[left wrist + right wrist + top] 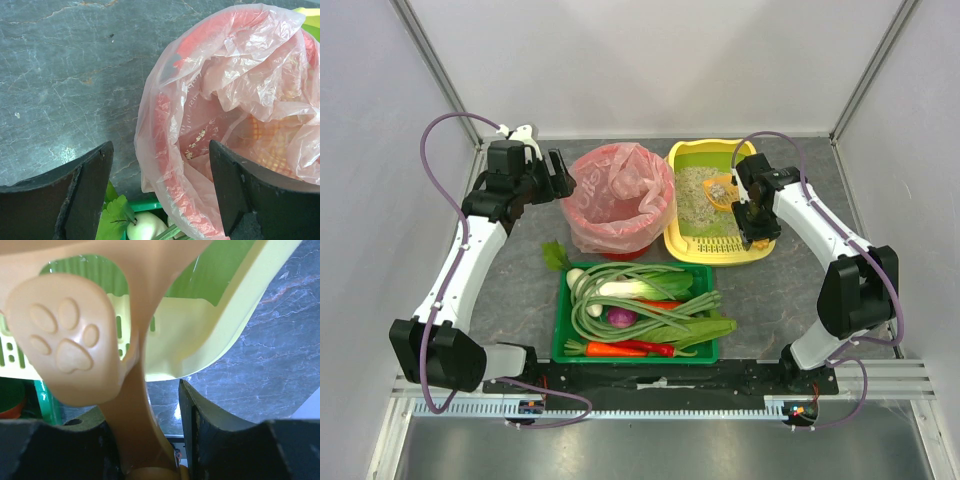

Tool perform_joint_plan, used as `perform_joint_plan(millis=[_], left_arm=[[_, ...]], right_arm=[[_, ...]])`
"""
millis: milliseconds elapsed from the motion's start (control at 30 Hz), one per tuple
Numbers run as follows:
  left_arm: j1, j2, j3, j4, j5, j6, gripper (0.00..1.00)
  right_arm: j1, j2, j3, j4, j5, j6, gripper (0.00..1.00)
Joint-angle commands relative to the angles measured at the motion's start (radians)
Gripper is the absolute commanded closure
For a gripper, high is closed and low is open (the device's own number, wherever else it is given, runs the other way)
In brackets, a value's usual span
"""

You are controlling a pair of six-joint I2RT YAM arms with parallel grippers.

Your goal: Clean the litter box

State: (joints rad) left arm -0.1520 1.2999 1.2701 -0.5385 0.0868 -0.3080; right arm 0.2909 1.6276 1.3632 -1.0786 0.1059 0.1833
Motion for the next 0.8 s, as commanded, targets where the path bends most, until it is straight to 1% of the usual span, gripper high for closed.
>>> perform_joint_plan(millis=[0, 33, 67, 133, 200, 233, 300, 367, 400, 433, 467, 500, 533, 600, 633, 700, 733, 767], left_arm=[[0.003, -0.004, 0.006, 0.034, 0.010, -0.025, 0.17], [0.003, -0.004, 0.008, 0.034, 0.014, -0.025, 0.17], [0.003, -0.002, 0.008, 0.035, 0.013, -0.023, 0.17], [0.003, -0.004, 0.006, 0.032, 0.016, -0.025, 0.17], [0.003, -0.005, 0.005, 0.034, 0.014, -0.025, 0.17], [0.003, -0.007, 0.003, 0.034, 0.013, -0.026, 0.17], [0.003, -0.004, 0.002, 0.035, 0.016, -0.026, 0.17], [0.003, -0.002, 0.000, 0.037, 0.021, -0.029, 0.17], [0.003, -0.007, -0.002, 0.035, 0.021, -0.029, 0.17], [0.003, -0.010, -0.002, 0.035, 0.019, -0.028, 0.17], [0.003, -0.011, -0.003, 0.035, 0.015, -0.029, 0.17], [0.003, -0.010, -0.005, 0.034, 0.013, -0.029, 0.17], [0.003, -0.011, -0.006, 0.034, 0.013, -0.026, 0.17], [0.003, -0.013, -0.006, 0.035, 0.016, -0.025, 0.17], [0.003, -0.017, -0.006, 0.034, 0.016, -0.025, 0.17], [0.003, -0.019, -0.005, 0.034, 0.011, -0.025, 0.17], [0.003, -0.019, -0.005, 0.034, 0.011, -0.025, 0.17], [0.003, -0.017, -0.005, 0.035, 0.011, -0.023, 0.17]], right_arm=[[0.053, -0.040, 0.051, 0.005, 0.026, 0.007, 1.00], [0.041, -0.043, 0.044, 0.003, 0.032, 0.011, 1.00], [-0.014, -0.043, 0.018, 0.005, 0.031, 0.013, 1.00], [-0.044, -0.041, 0.019, 0.005, -0.021, 0.015, 1.00], [0.032, -0.052, 0.051, 0.000, -0.014, -0.010, 1.00], [0.053, -0.051, 0.056, -0.007, 0.044, -0.010, 1.00], [0.002, -0.048, 0.031, -0.015, 0.064, -0.005, 1.00], [-0.047, -0.041, 0.023, -0.015, 0.014, -0.002, 1.00], [-0.029, -0.049, 0.030, -0.008, -0.003, -0.010, 1.00], [0.029, -0.058, 0.039, 0.003, -0.011, -0.027, 1.00], [0.048, -0.067, 0.039, 0.011, 0.039, -0.022, 1.00], [0.045, -0.071, 0.036, 0.011, 0.066, -0.010, 1.00], [-0.002, -0.069, 0.018, 0.011, 0.081, -0.007, 1.00], [-0.047, -0.051, 0.014, 0.006, 0.042, 0.012, 1.00], [-0.020, -0.051, 0.029, 0.008, 0.013, 0.002, 1.00], [0.048, -0.064, 0.046, 0.023, 0.030, -0.025, 1.00], [0.066, -0.066, 0.047, 0.022, 0.056, -0.021, 1.00], [0.048, -0.061, 0.040, 0.020, 0.073, -0.009, 1.00]])
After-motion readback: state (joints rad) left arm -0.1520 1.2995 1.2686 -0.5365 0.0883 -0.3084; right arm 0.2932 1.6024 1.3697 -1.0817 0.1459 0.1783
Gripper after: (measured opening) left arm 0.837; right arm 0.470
